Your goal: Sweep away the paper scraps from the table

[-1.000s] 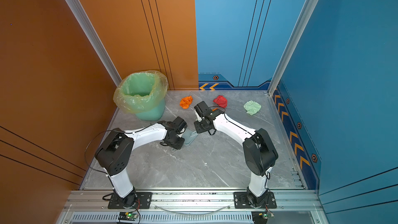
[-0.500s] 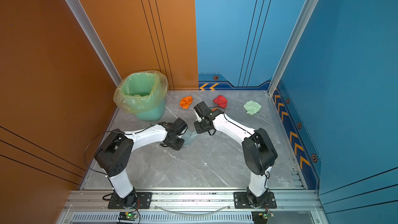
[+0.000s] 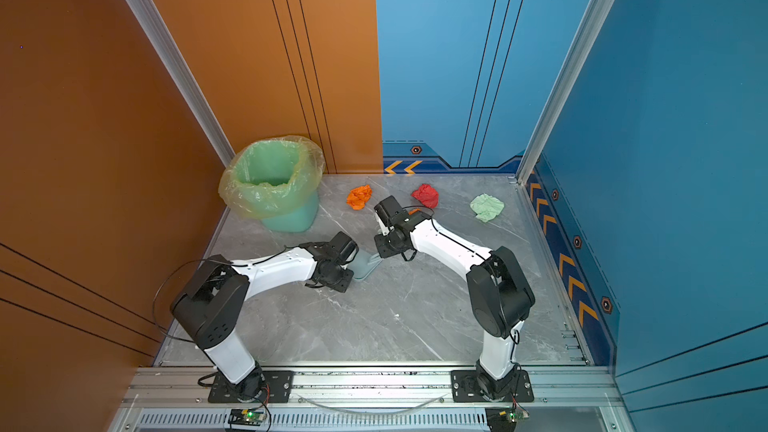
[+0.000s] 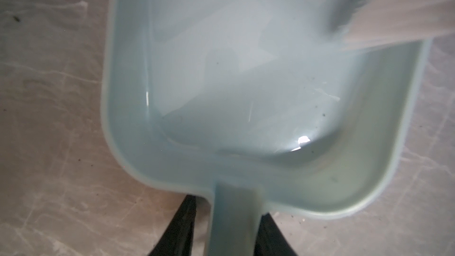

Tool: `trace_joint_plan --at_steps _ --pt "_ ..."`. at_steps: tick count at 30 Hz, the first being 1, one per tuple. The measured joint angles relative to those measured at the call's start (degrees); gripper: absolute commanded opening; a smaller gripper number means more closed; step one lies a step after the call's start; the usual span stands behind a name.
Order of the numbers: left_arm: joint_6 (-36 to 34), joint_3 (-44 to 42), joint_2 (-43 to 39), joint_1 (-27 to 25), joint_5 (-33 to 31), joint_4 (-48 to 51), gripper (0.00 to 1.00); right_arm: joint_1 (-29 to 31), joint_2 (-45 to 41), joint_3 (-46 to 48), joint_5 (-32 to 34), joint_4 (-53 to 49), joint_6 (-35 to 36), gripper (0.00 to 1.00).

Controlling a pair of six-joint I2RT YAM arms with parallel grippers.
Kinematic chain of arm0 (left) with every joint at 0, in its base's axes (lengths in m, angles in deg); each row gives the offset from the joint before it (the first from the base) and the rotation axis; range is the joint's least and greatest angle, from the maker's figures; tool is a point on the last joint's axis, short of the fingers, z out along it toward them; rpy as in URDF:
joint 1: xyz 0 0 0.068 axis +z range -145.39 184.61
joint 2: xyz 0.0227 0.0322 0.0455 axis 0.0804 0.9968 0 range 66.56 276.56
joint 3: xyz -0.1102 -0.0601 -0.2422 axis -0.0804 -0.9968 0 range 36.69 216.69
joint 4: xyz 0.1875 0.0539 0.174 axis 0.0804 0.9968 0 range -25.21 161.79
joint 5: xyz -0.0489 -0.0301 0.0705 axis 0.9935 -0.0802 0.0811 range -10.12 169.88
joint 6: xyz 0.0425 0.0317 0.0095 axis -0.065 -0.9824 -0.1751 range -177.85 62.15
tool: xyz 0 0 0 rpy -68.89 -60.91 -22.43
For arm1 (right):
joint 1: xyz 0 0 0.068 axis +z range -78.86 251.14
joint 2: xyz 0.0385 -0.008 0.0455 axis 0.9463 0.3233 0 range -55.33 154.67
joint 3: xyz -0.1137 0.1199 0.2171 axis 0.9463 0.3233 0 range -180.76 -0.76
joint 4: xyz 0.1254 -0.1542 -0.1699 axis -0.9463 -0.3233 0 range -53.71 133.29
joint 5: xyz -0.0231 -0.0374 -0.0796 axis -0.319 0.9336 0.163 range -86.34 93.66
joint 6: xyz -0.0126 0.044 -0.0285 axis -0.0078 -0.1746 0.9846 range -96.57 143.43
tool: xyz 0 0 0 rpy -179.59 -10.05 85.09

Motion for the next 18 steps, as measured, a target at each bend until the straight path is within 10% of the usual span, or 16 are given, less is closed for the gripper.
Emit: trace_joint_plan --at_steps 18 --pt "0.9 -6.4 -2.6 -0.3 -0.3 -12.6 0.36 0.0 0.2 0.0 0.0 0.0 0.0 0.00"
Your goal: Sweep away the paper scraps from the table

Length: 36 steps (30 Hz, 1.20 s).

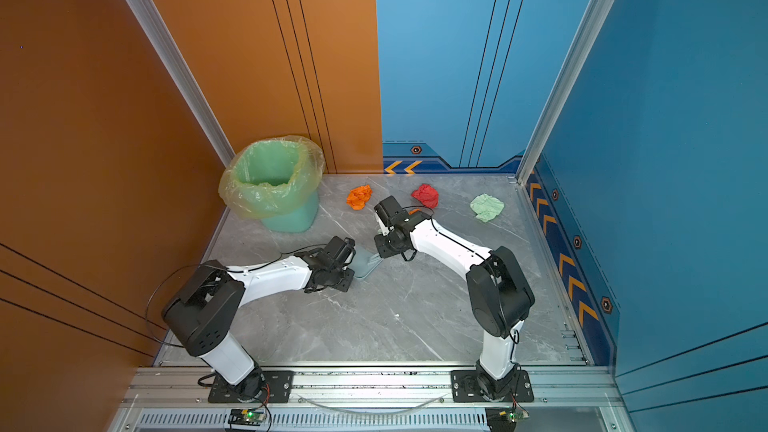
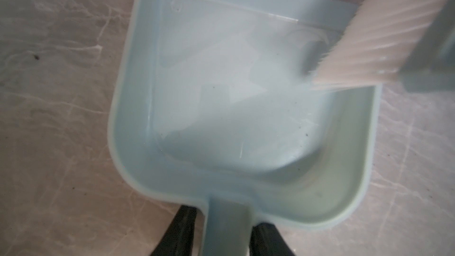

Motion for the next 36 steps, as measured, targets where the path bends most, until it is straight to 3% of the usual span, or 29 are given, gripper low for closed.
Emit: trace_joint_plan --at_steps 15,23,36 --pt "0.7 -4.2 -2.1 -0.5 -0.6 -5.6 0.38 0.0 0.2 0.0 0.0 0.0 -0.4 0.00" --pt "1.3 -5.6 -2.3 -0.5 -1.6 -8.8 0.24 0.0 0.3 0.0 0.0 0.0 -0.4 0.00" --pt "1.4 -7.0 -2.2 -0.7 -1.6 -13.1 0.10 0.0 0.3 0.0 0.0 0.0 -0.4 0.00"
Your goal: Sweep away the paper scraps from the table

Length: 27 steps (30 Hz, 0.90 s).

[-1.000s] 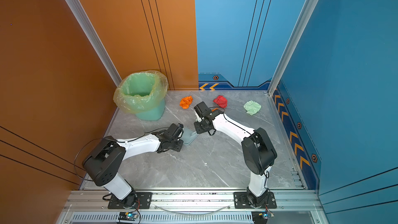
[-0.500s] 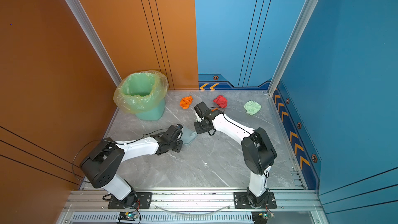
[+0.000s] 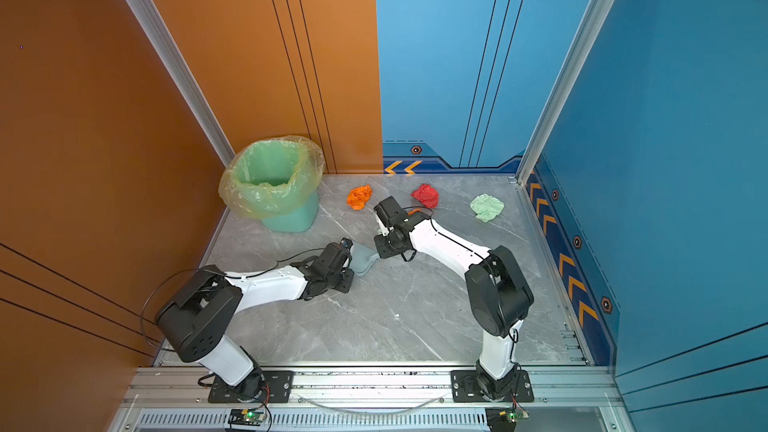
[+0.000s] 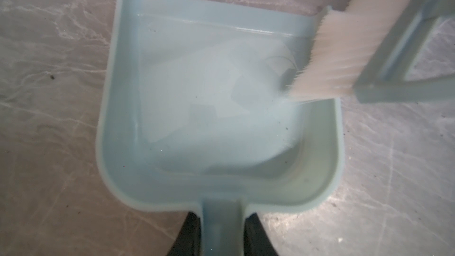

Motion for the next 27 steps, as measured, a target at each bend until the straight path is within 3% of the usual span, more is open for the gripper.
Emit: trace_joint_plan --at_steps 10,27 --pt "-1.0 -0.4 -0.3 0.0 0.0 -0.2 0.04 -0.1 0.0 -1.4 -1.0 -0.4 0.0 0.00" --pt "-1.5 -1.5 -3.7 -0.2 0.9 5.5 0.02 -4.7 0.0 -13.0 -5.2 -2.4 0.0 0.00"
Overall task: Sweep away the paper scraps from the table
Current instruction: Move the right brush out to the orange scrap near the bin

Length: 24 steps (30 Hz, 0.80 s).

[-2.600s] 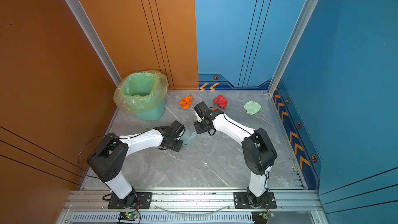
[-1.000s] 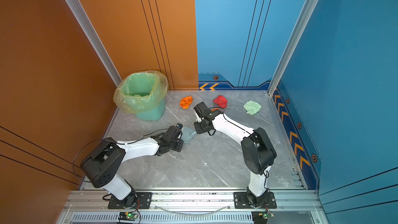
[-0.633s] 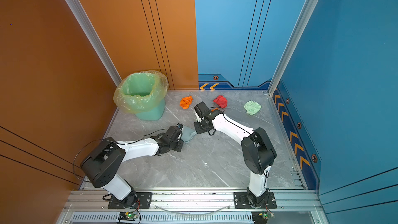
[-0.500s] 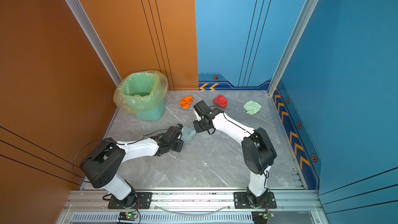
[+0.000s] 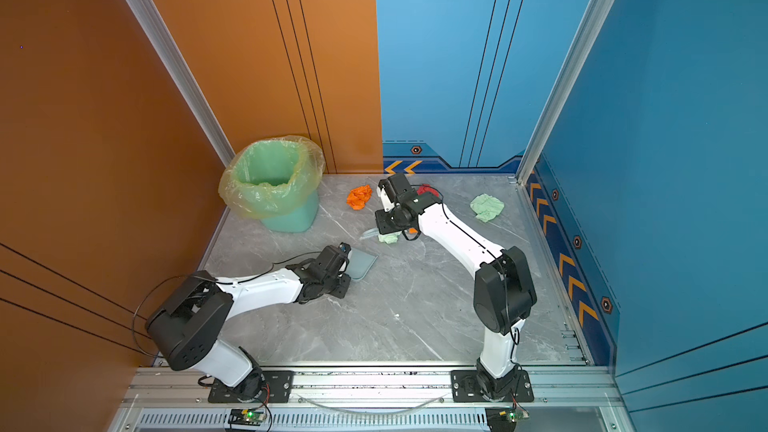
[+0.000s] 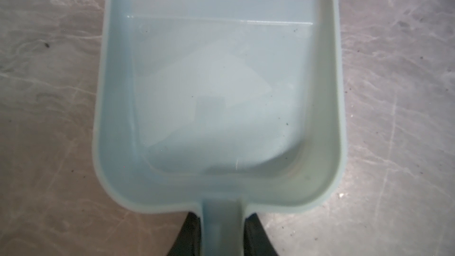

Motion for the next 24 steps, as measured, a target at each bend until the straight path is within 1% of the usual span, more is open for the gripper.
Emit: trace_joint_plan --at_steps 5,11,15,24 --pt "0.4 0.0 -0.7 0.1 0.0 1.9 0.02 -2.0 2.9 -8.9 0.1 -0.4 -0.2 0.00" --pt "0.9 0.0 -1.4 1.1 0.0 3.7 0.03 -3.4 12.2 -21.8 2.3 0.2 -1.3 0.00" --pt "0.9 0.0 -2.3 2.6 0.0 4.8 0.03 -3.8 19.6 -28.9 4.1 2.7 -3.7 0.00" --pt "0.9 2.2 -3.4 5.6 0.0 5.9 0.04 -3.7 31.6 -31.4 11.4 13.2 -8.6 0.00"
